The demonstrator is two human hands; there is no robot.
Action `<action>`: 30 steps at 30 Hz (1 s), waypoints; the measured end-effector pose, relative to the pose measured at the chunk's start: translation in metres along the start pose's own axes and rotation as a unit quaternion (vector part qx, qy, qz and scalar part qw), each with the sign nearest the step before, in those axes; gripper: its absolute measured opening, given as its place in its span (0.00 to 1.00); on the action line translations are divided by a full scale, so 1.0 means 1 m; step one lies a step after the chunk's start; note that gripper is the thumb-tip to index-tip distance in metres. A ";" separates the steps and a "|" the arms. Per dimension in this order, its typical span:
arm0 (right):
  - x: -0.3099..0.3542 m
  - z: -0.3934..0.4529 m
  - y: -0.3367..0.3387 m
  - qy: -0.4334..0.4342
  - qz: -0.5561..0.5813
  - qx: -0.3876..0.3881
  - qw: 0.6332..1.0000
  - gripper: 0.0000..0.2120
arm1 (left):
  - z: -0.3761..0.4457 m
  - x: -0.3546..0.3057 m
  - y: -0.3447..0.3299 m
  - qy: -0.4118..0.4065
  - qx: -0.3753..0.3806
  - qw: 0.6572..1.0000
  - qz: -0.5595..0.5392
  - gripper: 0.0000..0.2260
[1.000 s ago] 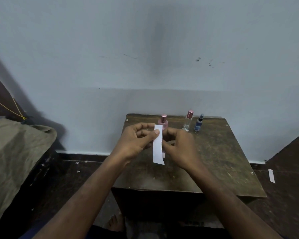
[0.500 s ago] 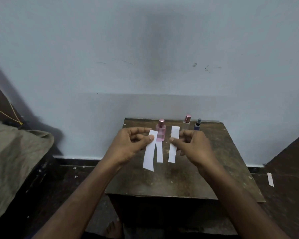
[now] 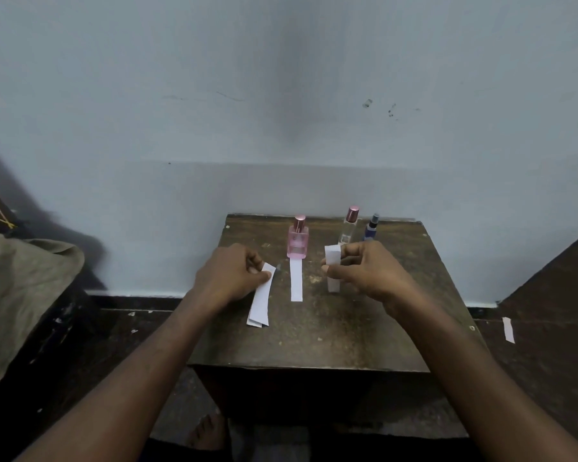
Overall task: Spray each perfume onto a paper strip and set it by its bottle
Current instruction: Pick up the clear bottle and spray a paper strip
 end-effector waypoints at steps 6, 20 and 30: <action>-0.001 0.007 0.002 -0.005 -0.056 -0.012 0.998 0.14 | -0.008 -0.012 0.005 -0.033 -0.064 0.997 0.011 0.08; -0.001 0.003 0.015 0.015 0.063 0.019 0.998 0.14 | -0.055 -0.078 -0.026 -0.071 0.087 0.972 -0.204 0.05; -0.015 0.025 0.015 0.025 -0.166 -0.043 0.985 0.04 | -0.043 -0.071 -0.056 -0.039 0.036 0.996 -0.065 0.06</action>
Point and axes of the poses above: each hand's wrist, its own z-axis towards the middle knuckle, its own y-axis out of the back of the hand, x = y × z, the point moved 5 cm from there along z, towards the middle knuckle, and after that the axes turned 5 degrees about -z, right-handed, at the moved point
